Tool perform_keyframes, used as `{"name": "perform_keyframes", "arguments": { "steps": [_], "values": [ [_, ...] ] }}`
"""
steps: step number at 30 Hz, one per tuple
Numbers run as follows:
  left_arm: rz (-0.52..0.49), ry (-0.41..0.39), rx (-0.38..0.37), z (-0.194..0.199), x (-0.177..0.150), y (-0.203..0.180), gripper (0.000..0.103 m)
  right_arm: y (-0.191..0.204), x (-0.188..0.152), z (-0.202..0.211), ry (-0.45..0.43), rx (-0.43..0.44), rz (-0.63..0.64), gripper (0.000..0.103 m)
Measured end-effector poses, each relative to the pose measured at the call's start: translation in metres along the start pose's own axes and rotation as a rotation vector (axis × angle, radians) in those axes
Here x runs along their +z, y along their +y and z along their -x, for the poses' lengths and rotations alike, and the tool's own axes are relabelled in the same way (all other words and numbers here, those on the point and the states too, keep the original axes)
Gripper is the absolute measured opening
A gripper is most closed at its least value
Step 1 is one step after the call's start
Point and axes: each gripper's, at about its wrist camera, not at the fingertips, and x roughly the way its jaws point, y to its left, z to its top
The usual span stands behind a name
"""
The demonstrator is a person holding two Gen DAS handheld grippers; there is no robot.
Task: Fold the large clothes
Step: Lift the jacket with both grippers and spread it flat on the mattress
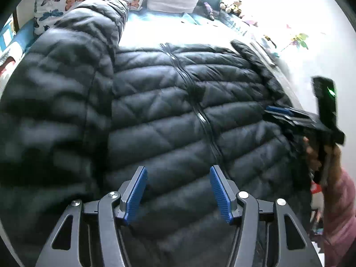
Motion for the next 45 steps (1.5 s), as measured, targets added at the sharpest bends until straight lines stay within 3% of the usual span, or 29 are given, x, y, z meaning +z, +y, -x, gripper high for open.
{"name": "perform_keyframes", "arguments": {
  "steps": [4,9,13,17,19,21,24,26,31,34,38,40,43,45],
  "values": [
    [0.059,-0.028,0.123,-0.017,0.026,0.027,0.062,-0.018,-0.001,0.010,-0.009,-0.054,-0.027,0.058],
    [0.200,-0.099,0.274,-0.001,0.025,0.078,0.062,-0.049,-0.007,0.021,-0.004,-0.157,-0.086,0.056],
    [0.315,-0.133,0.470,0.022,0.002,0.138,0.064,-0.068,-0.022,0.030,-0.003,-0.242,-0.114,0.056],
    [0.460,-0.127,0.491,0.041,-0.037,0.195,0.062,-0.088,-0.042,0.040,0.012,-0.406,-0.173,0.055],
    [0.485,-0.139,0.522,0.051,-0.054,0.211,0.062,-0.095,-0.052,0.045,0.015,-0.500,-0.203,0.053],
    [0.500,-0.140,0.570,0.056,-0.070,0.223,0.062,-0.102,-0.068,0.047,0.025,-0.543,-0.213,0.053],
    [0.527,-0.150,0.536,0.062,-0.084,0.235,0.062,-0.104,-0.078,0.049,0.016,-0.514,-0.202,0.053],
    [0.534,-0.153,0.504,0.070,-0.083,0.234,0.062,-0.109,-0.074,0.056,-0.013,-0.436,-0.249,0.053],
    [0.440,-0.242,0.235,0.086,-0.072,0.191,0.065,-0.105,-0.053,0.072,-0.106,-0.189,-0.261,0.056],
    [0.335,-0.197,0.150,0.066,-0.056,0.153,0.070,-0.097,-0.039,0.060,-0.072,-0.061,-0.246,0.056],
    [0.271,-0.097,0.157,0.023,-0.046,0.121,0.070,-0.083,-0.030,0.029,-0.017,0.000,-0.212,0.056],
    [0.286,-0.061,0.118,0.006,-0.052,0.113,0.070,-0.075,-0.028,0.020,0.000,0.028,-0.191,0.056],
    [0.266,-0.070,0.106,-0.008,-0.043,0.108,0.068,-0.067,-0.025,0.011,0.010,0.024,-0.166,0.056],
    [0.229,-0.072,0.137,-0.011,-0.042,0.101,0.059,-0.061,-0.020,0.009,0.007,0.040,-0.137,0.054]
  ]
}}
